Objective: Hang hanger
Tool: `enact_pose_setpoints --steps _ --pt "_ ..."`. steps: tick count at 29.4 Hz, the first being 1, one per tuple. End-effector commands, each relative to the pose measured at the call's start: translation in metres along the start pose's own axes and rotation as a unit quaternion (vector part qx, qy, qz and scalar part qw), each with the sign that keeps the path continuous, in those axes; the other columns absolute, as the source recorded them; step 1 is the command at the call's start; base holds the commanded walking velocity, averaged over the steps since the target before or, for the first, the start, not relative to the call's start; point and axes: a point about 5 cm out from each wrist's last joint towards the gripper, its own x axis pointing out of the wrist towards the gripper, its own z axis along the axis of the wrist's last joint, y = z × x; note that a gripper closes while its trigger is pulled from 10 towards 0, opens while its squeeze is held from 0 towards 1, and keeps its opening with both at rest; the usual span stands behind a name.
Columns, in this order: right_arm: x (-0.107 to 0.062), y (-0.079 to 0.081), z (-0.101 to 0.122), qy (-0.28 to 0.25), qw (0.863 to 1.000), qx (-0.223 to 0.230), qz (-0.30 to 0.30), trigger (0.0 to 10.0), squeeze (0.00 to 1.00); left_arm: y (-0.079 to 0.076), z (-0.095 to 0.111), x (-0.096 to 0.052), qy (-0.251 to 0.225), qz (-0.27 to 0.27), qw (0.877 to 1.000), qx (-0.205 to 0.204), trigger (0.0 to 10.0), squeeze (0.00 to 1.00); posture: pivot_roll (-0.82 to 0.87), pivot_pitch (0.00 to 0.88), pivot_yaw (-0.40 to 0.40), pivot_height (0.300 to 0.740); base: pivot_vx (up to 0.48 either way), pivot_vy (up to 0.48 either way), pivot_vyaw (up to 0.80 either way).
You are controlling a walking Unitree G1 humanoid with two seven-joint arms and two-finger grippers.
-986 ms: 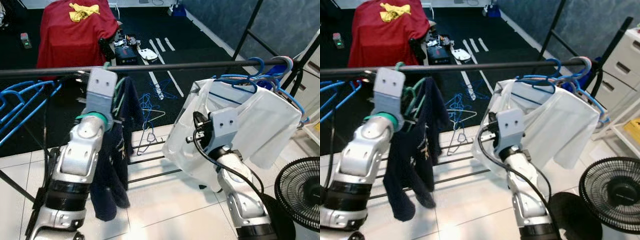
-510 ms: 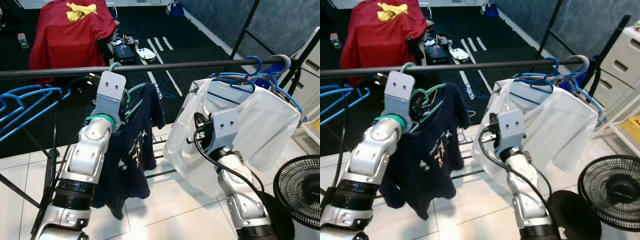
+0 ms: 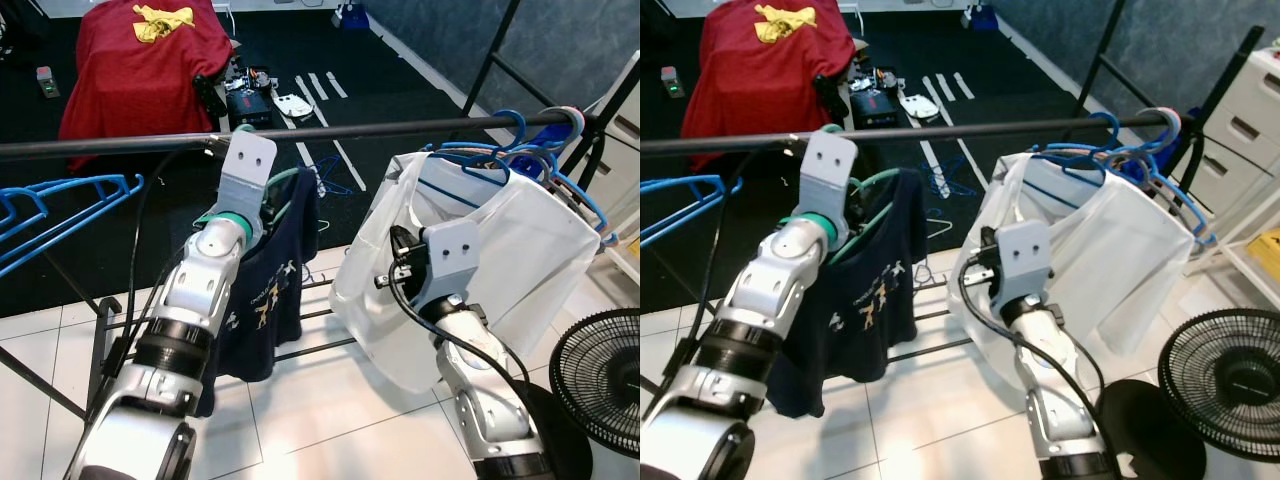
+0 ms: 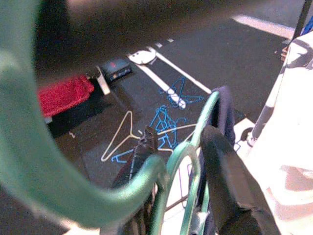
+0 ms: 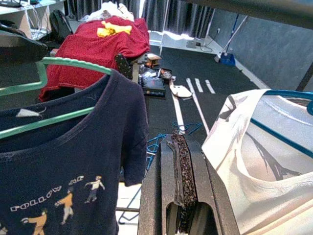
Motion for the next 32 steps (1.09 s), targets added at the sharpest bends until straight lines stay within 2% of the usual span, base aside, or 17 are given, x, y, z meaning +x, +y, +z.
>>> enact_pose_setpoints --steps 1,7,9,19,21,23,25,26,27,32 --pt "-0.004 -0.002 -0.003 0.01 1.0 -0.002 -0.006 10.0 0.0 -0.003 -0.005 0.001 0.008 -0.01 1.0 0.015 0.0 0.0 -0.05 0.083 0.053 0.74 0.0 0.0 0.0" --pt "-0.005 -0.002 -0.004 0.011 1.0 -0.001 -0.007 10.0 0.0 0.0 -0.009 -0.002 0.012 -0.008 0.999 0.037 0.0 0.0 -0.04 0.087 0.051 0.74 0.0 0.0 0.0" --pt "-0.005 -0.003 -0.004 0.012 1.0 -0.001 -0.006 10.0 0.0 0.008 -0.019 -0.011 0.019 -0.014 0.998 0.061 0.0 0.0 -0.04 0.091 0.045 0.74 0.0 0.0 0.0" --pt "-0.005 -0.003 -0.004 0.013 1.0 -0.001 -0.005 10.0 0.0 0.013 -0.027 -0.019 0.026 -0.029 0.997 0.066 0.0 0.0 -0.04 0.092 0.043 0.74 0.0 0.0 0.0" --pt "-0.005 -0.003 -0.004 0.013 1.0 -0.001 -0.005 10.0 0.0 0.013 -0.028 -0.022 0.025 -0.03 0.997 0.061 0.0 0.0 -0.04 0.093 0.042 0.74 0.0 0.0 0.0" --pt "-0.005 -0.004 -0.002 0.011 1.0 -0.002 -0.005 10.0 0.0 0.009 -0.014 -0.03 -0.002 -0.053 0.998 -0.022 0.0 0.0 -0.04 0.094 0.04 0.74 0.0 0.0 0.0" --pt "-0.005 -0.004 -0.002 0.011 1.0 -0.002 -0.005 10.0 0.0 0.009 -0.014 -0.03 -0.002 -0.053 0.998 -0.022 0.0 0.0 -0.04 0.094 0.04 0.74 0.0 0.0 0.0" --pt "-0.005 -0.005 0.0 0.009 1.0 -0.003 -0.006 10.0 0.0 0.009 -0.004 -0.035 -0.024 -0.073 0.995 -0.058 10.0 0.0 -0.04 0.096 0.037 0.74 0.0 0.0 0.0" --pt "-0.004 -0.005 0.002 0.007 1.0 -0.004 -0.005 10.0 0.0 0.009 0.007 -0.04 -0.051 -0.093 0.991 -0.084 10.0 0.0 -0.04 0.097 0.035 0.74 0.0 0.0 0.0" --pt "-0.003 -0.006 0.003 0.004 1.0 -0.004 -0.004 10.0 0.0 0.012 0.026 -0.049 -0.095 -0.12 0.983 -0.104 10.0 0.0 -0.04 0.096 0.033 0.74 0.0 0.0 0.0"
